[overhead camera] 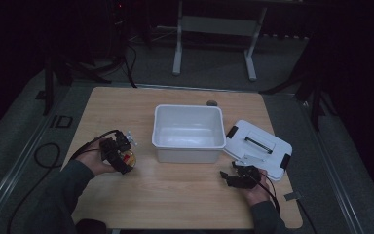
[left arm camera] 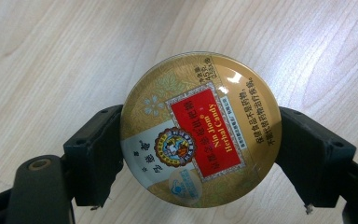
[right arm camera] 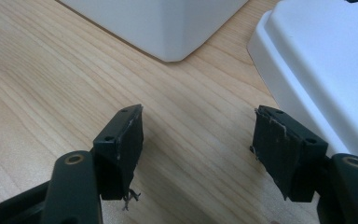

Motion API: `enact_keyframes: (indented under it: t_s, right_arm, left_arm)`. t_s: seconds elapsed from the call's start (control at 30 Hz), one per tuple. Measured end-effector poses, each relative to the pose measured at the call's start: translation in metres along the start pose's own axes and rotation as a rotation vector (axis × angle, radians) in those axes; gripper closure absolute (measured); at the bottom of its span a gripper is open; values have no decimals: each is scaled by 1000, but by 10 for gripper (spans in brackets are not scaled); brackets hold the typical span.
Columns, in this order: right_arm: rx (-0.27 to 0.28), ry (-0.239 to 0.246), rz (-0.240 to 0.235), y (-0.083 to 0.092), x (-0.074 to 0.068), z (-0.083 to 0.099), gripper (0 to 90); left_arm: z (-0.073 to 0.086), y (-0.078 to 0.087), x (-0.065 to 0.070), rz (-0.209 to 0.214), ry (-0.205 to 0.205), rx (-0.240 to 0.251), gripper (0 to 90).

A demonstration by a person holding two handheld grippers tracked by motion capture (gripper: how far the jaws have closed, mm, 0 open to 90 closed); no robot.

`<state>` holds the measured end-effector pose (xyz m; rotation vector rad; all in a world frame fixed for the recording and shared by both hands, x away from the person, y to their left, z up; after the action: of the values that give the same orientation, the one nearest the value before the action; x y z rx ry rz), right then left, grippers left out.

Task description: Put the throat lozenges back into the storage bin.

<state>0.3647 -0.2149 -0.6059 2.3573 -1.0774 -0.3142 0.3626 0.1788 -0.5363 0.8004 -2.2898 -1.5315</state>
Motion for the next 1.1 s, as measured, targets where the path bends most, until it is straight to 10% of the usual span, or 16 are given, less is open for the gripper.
enact_keyframes:
  t_s: [1.1]
  right_arm:
    - [1,2,0,0,0,0,329]
  left_arm:
    - [-23,35,-6,-17,-32,40,207]
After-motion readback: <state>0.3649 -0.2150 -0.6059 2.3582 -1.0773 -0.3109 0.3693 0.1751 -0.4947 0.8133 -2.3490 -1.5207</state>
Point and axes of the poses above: each handheld gripper's, and its own axes: y roughly backward along the jaws, z roughly out of its underside, x roughly to its right, the point moved 7 cm from there along -y, roughly forward along the jaws, and after that the axes turned 9 degrees about x, right-handed, at the moved point
